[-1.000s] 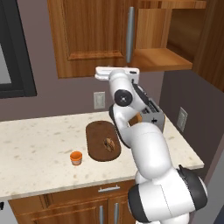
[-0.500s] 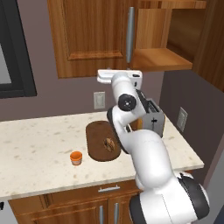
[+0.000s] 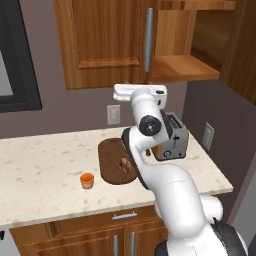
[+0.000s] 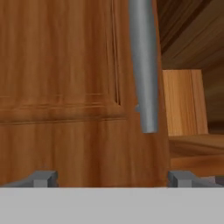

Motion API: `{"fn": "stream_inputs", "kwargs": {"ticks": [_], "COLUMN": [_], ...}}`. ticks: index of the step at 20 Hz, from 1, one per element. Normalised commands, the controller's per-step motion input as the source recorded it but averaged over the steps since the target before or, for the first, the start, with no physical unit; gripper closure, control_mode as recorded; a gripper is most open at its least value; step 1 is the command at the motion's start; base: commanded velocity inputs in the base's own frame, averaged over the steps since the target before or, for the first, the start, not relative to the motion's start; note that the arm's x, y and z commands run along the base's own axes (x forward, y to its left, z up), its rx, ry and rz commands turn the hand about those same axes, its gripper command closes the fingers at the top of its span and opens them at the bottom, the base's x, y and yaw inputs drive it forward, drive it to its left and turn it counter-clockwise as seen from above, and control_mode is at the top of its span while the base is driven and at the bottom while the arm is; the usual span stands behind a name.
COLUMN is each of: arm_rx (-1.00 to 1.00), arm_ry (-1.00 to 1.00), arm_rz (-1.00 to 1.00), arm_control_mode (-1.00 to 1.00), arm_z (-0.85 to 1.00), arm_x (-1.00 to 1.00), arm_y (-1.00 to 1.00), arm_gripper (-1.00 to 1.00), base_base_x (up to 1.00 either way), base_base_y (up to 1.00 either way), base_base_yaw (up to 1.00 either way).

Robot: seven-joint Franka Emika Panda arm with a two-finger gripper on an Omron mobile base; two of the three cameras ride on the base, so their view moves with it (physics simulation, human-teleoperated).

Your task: Pick the bread, place it on the cutting board, pick the jam, place it on the counter, and close the cabinet.

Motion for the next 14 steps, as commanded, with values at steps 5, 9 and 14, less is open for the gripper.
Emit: {"fn": "stream_inputs", "kwargs": {"ticks": [5,9,14], "arm_rx": [0.00,0.00,0.00], "arm_ry": [0.00,0.00,0.00], "arm_rz": [0.00,0.00,0.00], "arm_control_mode": [-1.00,-1.00,-1.00], "arm_z": [0.12,0.11,0.11], "arm_x": [-0.35,-0.43,-0.50], "arm_y": [-0.16,-0.23,-0.19], "arm_gripper": [-1.00,-1.00,-1.00], "base_base_x": [0.00,0.00,0.00], "base_base_y": [0.00,0.00,0.00], "base_base_yaw": [0.00,0.00,0.00]}}
